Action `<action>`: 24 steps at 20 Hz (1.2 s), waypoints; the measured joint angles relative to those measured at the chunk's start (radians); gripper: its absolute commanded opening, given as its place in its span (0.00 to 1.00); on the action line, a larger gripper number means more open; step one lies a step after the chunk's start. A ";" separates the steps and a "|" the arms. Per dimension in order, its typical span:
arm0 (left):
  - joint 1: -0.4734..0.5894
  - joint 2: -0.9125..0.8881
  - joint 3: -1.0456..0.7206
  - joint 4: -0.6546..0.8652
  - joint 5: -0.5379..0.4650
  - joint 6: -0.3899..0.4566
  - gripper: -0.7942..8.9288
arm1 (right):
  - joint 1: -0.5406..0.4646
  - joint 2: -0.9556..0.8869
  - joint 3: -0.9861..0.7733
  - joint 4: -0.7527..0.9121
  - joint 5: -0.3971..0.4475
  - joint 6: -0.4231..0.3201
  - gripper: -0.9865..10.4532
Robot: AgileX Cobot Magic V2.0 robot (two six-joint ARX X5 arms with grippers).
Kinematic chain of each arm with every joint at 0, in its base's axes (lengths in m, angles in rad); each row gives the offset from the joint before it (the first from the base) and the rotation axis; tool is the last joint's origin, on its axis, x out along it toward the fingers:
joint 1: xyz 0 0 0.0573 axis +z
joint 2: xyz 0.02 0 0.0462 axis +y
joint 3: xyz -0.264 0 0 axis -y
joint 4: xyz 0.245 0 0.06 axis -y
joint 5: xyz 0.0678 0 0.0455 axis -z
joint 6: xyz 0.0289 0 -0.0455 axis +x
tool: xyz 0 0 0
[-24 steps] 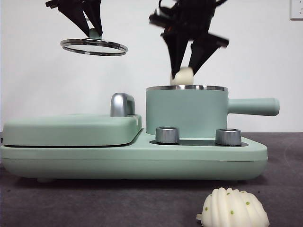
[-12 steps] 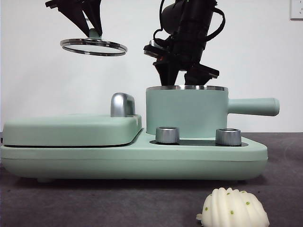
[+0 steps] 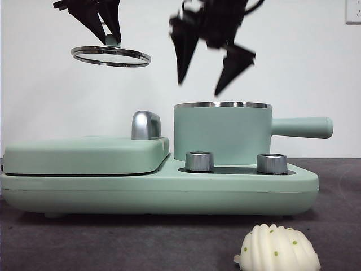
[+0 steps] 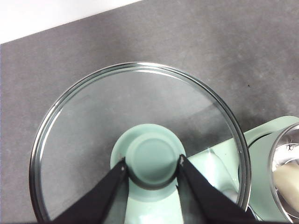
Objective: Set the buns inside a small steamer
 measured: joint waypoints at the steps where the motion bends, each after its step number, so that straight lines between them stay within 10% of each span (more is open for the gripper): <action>1: 0.000 0.000 0.000 0.000 0.000 -0.002 0.09 | 0.000 -0.018 0.016 0.000 -0.001 0.001 0.46; 12: 0.000 0.000 0.000 -0.003 0.000 -0.009 0.09 | 0.089 -0.621 -0.533 -0.001 0.005 0.012 0.46; 20: 0.000 0.000 0.000 -0.003 0.003 -0.019 0.09 | 0.331 -0.881 -1.068 0.001 0.125 0.099 0.46; 24: 0.000 0.000 0.000 -0.003 0.004 -0.019 0.09 | 0.449 -0.882 -1.326 0.261 0.130 0.184 0.46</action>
